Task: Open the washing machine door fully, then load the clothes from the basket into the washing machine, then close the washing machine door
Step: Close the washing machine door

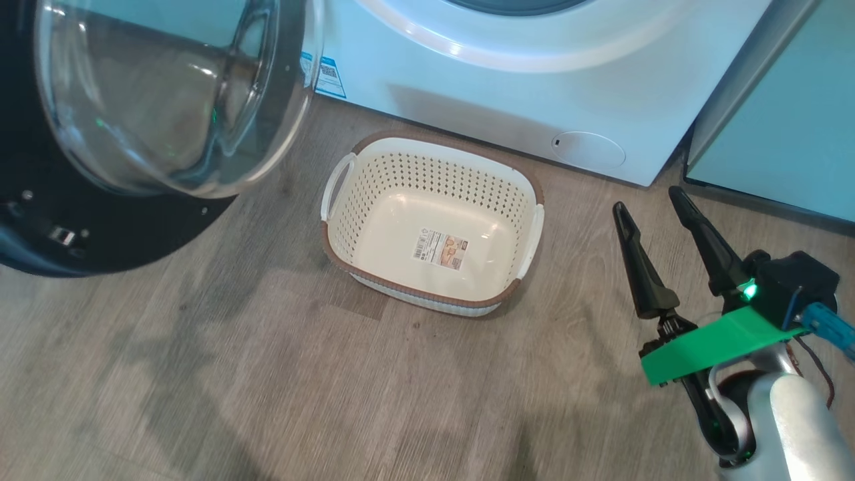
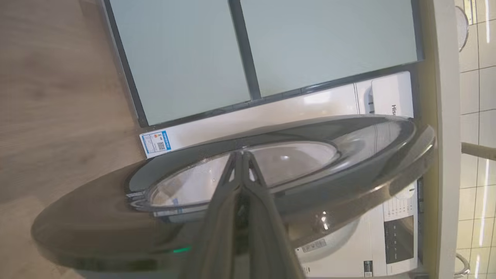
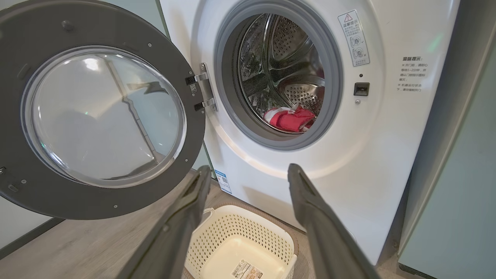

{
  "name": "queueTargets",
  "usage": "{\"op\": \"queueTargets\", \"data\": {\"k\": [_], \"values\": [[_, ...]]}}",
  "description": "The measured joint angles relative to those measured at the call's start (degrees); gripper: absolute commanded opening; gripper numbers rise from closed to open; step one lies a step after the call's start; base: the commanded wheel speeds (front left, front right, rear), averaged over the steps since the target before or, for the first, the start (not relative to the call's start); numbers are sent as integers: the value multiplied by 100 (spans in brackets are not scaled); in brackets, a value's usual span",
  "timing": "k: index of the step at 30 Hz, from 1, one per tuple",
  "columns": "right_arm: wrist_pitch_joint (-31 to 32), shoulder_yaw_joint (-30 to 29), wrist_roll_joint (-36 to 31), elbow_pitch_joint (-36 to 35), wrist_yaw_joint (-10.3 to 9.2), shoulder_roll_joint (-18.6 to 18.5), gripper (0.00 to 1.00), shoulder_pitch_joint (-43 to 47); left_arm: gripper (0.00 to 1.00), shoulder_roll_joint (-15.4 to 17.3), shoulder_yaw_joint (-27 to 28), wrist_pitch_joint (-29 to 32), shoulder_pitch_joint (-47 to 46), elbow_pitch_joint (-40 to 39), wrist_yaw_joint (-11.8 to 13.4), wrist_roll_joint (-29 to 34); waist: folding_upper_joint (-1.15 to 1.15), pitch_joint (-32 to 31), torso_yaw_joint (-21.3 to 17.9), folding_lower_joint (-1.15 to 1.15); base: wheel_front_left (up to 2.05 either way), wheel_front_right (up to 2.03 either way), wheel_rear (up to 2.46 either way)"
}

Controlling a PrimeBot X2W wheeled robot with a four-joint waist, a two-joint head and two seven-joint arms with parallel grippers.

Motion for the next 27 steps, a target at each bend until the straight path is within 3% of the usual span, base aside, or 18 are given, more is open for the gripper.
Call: {"op": "queueTargets", "data": {"k": [27], "values": [[-80,-35,-87,-41,0,-11,100,-131,0,-602,-158,1537,1529,-2430,0,-657,0,138,-248,0,0,0,0]]}}
